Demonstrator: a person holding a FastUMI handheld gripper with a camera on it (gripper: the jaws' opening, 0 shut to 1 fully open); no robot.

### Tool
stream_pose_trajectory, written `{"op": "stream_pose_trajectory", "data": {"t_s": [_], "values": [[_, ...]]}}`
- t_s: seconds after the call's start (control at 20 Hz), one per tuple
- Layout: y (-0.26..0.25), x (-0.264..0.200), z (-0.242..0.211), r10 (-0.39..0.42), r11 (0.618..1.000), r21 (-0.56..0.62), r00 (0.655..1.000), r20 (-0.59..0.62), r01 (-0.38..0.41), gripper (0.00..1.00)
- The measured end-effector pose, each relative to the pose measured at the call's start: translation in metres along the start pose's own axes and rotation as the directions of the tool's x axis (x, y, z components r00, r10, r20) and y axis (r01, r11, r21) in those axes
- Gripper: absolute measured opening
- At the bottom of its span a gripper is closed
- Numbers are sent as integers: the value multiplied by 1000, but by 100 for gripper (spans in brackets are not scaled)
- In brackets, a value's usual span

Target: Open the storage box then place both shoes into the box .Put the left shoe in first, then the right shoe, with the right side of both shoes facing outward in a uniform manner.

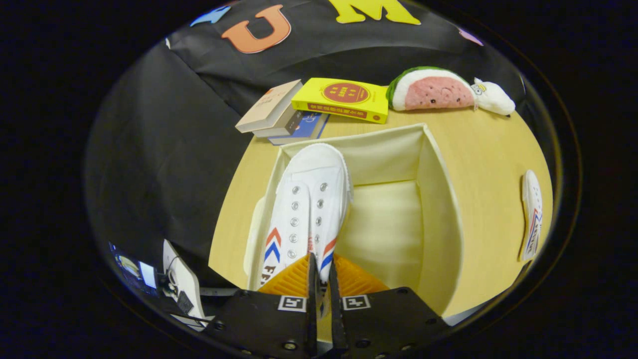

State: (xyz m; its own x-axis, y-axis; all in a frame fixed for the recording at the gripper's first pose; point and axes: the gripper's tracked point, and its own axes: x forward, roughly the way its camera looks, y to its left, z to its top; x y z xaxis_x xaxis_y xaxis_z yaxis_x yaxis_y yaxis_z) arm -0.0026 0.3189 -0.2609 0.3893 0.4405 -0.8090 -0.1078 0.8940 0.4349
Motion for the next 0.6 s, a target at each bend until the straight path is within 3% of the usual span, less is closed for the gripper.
{"op": "stream_pose_trajectory", "data": {"t_s": [0.05, 0.25, 0.4, 0.6], "values": [[-6, 3, 1, -13, 1000, -1, 1000, -4, 13, 17], [-7, -10, 11, 12, 1000, -29, 999, 51, -10, 78], [-2, -44, 33, 66, 994, -94, 978, 198, -48, 82], [-15, -110, 63, 77, 970, -243, 910, 407, 26, 84]]}}
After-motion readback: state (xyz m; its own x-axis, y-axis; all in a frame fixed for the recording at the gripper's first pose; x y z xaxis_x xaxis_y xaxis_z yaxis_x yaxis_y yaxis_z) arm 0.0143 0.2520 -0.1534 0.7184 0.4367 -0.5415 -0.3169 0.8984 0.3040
